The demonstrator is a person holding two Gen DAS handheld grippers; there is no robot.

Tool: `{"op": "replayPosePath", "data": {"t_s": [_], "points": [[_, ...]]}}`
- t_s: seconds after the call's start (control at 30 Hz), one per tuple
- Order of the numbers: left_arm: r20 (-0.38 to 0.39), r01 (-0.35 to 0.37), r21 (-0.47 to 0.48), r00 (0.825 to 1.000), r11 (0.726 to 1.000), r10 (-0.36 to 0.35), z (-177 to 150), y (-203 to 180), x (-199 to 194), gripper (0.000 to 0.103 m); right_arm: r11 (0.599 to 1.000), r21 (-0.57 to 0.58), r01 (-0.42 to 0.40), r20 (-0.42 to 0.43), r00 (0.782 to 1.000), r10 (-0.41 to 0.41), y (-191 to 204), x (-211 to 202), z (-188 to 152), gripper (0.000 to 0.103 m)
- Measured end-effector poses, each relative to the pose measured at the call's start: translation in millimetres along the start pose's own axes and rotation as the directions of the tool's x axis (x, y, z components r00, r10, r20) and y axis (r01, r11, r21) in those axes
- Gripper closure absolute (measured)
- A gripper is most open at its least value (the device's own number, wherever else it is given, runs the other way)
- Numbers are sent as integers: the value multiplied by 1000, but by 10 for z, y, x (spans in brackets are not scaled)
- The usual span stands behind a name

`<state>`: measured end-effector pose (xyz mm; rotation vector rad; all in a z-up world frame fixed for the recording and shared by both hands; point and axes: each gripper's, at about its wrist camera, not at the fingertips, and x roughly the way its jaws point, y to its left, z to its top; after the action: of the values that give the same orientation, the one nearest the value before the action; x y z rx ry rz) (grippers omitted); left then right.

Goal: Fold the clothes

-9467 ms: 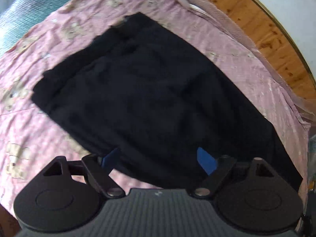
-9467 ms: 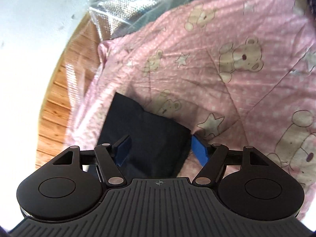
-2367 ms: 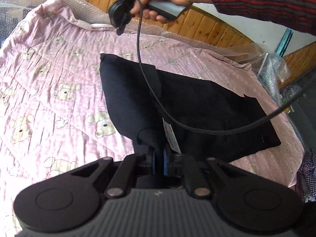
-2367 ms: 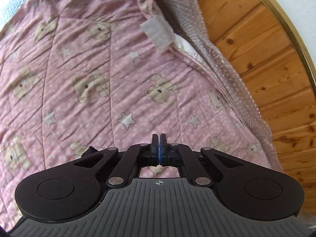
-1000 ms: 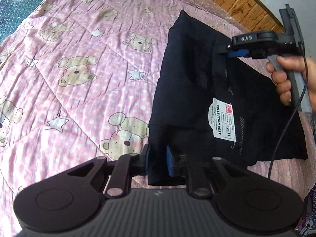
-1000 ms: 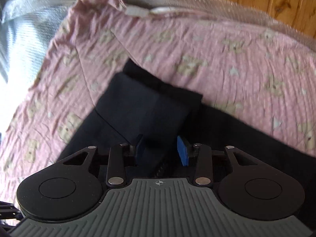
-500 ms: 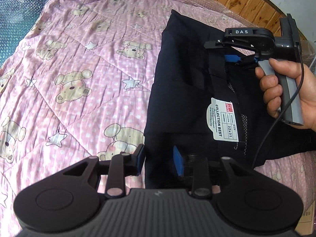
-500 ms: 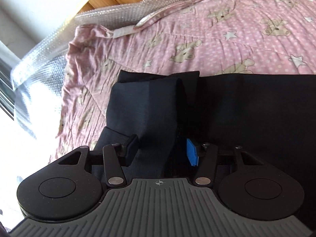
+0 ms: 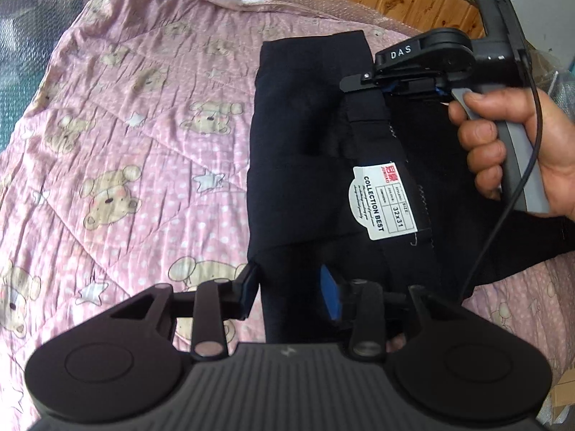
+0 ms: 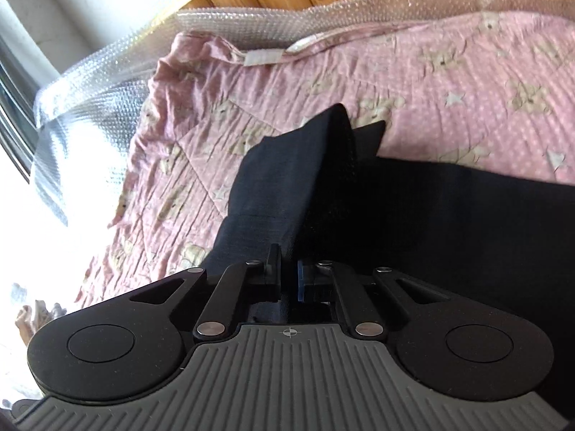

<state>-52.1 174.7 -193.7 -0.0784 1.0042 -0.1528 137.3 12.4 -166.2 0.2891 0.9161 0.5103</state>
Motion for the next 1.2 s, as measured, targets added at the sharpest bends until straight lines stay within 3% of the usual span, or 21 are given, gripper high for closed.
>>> {"op": "replayPosePath", "data": {"t_s": [0.17,0.27,0.37,0.43,0.5,0.77,0.83,0.97,1.0,1.03,1.13,1.2], "points": [[-6,26,36,1000,999,-26,-30,-102,-1,58,989,72,126,-43,991,-123,-347,-212,-79,98],[-25,37,40,999,999,-36,-51,-143,57,57,984,108,139,-76,988,-131,-606,-79,-188,98],[-29,66,-10,997,998,-66,-30,-76,61,57,981,189,54,-44,998,-46,-714,-84,-182,95],[-19,110,-87,994,990,-112,-12,55,30,51,963,269,12,-30,1000,-4,-782,-129,-174,64],[-19,129,-130,991,983,-133,-14,159,16,50,943,333,-26,-18,999,34,-853,-230,-212,50],[-51,151,-181,985,972,-163,-31,302,80,48,922,350,-165,-111,970,215,-890,-760,-1302,52],[-61,162,-188,983,969,-176,-18,294,122,48,905,374,-204,-91,963,254,-854,-756,-1408,51],[-92,169,-147,979,975,-184,25,179,227,48,910,346,-228,-72,961,268,-704,-574,-1343,51],[-99,168,-132,979,977,-181,37,146,242,48,922,322,-215,-85,963,254,-647,-535,-1296,59],[-94,166,-122,979,978,-178,55,133,224,48,933,298,-202,-97,966,240,-589,-503,-1251,91],[-47,173,-110,983,979,-179,132,154,68,48,964,205,-170,-123,973,197,-395,-599,-1148,93],[-16,177,-102,984,979,-179,184,168,-36,43,969,207,-131,-144,976,163,-436,-650,-1161,94]]}}
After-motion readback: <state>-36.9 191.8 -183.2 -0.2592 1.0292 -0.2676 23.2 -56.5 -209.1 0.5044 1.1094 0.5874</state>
